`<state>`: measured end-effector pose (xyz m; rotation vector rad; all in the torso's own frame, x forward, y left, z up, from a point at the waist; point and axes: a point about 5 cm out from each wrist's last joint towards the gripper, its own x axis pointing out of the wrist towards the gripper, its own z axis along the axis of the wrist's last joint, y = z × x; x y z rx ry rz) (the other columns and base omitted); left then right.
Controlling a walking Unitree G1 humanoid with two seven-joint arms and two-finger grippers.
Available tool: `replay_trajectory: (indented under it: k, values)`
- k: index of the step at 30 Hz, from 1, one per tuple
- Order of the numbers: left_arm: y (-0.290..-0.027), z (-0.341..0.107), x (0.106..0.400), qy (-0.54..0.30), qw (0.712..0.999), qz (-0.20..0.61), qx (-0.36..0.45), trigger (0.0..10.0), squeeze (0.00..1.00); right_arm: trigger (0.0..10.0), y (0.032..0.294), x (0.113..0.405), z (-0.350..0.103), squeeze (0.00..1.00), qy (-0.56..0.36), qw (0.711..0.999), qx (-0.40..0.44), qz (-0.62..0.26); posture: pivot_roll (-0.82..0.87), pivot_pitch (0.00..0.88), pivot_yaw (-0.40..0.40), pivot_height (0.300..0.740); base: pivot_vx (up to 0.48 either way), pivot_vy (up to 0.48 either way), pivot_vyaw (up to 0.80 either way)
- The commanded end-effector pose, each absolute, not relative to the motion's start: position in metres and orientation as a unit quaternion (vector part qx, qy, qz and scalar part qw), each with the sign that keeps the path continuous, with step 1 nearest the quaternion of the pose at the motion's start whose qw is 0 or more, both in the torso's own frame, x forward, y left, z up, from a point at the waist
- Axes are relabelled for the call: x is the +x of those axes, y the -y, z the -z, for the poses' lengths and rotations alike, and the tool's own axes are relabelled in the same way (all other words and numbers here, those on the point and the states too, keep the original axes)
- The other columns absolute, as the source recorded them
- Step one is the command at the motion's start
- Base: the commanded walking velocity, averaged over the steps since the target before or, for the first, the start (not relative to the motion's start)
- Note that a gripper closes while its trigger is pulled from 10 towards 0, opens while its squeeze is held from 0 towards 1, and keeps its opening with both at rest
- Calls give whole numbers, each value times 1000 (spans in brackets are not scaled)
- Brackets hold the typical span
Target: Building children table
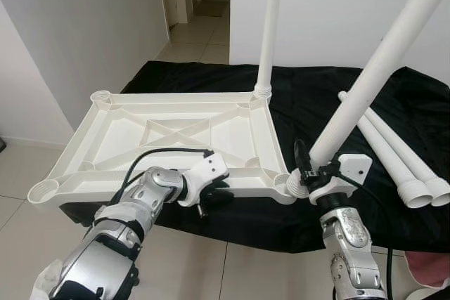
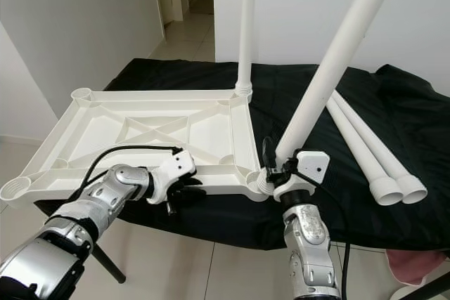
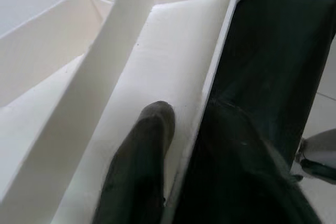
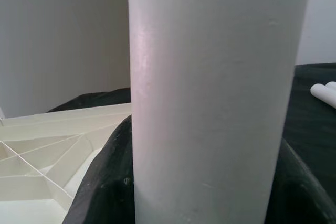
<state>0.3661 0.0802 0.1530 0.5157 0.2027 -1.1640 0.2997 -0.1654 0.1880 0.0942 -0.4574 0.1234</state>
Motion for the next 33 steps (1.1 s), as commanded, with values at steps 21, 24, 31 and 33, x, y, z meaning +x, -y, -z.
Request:
replay_trajectory:
  k: [21, 24, 31, 33]
  values:
    - [-82, -202, 332, 68, 863, 499, 41, 10000, 0, 10000, 141, 311, -185, 0, 209, 970, -5, -122, 16, 134, 46, 740, 0, 0, 0]
    - [-82, -202, 331, 66, 864, 498, 33, 10000, 0, 10000, 141, 311, -185, 0, 208, 970, -7, -123, 18, 134, 40, 740, 0, 0, 0]
    - [-90, -213, 320, 67, 881, 468, 10, 10000, 0, 10000, 148, 314, -196, 0, 231, 966, -10, -112, 26, 133, 20, 740, 0, 0, 0]
    - [-90, -212, 317, 66, 884, 463, 6, 10000, 0, 10000, 149, 314, -188, 0, 217, 969, -11, -113, 26, 133, 19, 740, 0, 0, 0]
